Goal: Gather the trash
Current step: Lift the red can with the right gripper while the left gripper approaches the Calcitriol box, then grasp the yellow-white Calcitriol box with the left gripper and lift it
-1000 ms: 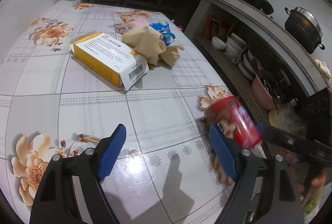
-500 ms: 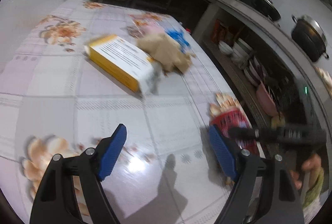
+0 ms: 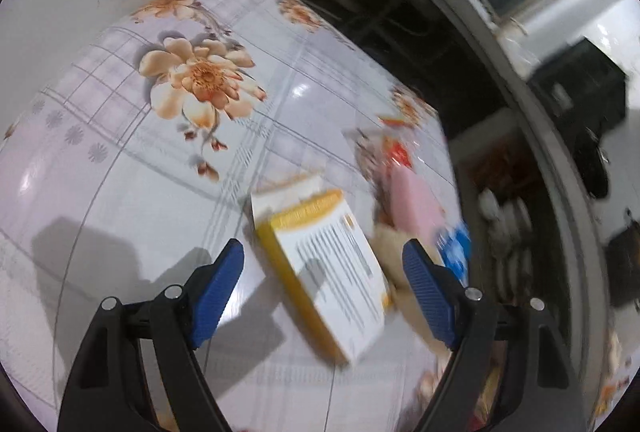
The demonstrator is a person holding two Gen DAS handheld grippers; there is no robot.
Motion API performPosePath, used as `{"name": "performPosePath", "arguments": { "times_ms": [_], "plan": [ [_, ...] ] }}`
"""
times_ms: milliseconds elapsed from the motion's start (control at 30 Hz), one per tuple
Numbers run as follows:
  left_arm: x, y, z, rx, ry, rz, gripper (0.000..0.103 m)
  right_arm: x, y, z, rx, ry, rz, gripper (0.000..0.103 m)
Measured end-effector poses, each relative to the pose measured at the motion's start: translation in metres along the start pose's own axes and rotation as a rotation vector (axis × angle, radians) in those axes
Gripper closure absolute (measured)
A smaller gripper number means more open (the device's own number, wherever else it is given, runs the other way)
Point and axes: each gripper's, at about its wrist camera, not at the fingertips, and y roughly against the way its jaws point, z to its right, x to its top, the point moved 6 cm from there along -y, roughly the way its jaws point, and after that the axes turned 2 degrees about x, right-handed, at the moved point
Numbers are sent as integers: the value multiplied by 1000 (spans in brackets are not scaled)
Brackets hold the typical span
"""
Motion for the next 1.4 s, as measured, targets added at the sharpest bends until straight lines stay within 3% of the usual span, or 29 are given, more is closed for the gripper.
{"name": "performPosePath", "arguments": {
  "times_ms": [100, 400, 533, 733, 1100, 1300, 1400],
  "plan": [
    [4, -20, 2, 53, 44, -13, 22, -5, 6, -1, -37, 30, 38, 40],
    [1, -49, 5, 154, 114, -15, 22, -5, 6, -1, -24, 24, 66, 40],
    [4, -55, 9, 202, 91, 20, 22, -5, 8, 0, -12, 16, 67, 40],
    [4, -59, 13, 256, -46, 44, 22, -7, 11, 2, 3, 1, 75, 40],
    [10, -39, -5, 259, -289, 53, 27, -7, 12, 8, 12, -13, 79, 40],
    [-9, -14, -14, 257, -488, 32, 29, -7, 13, 8, 14, -18, 84, 40],
    [-28, -1, -17, 209, -552, -22, 29, -8, 14, 8, 10, -12, 84, 40]
  ]
}}
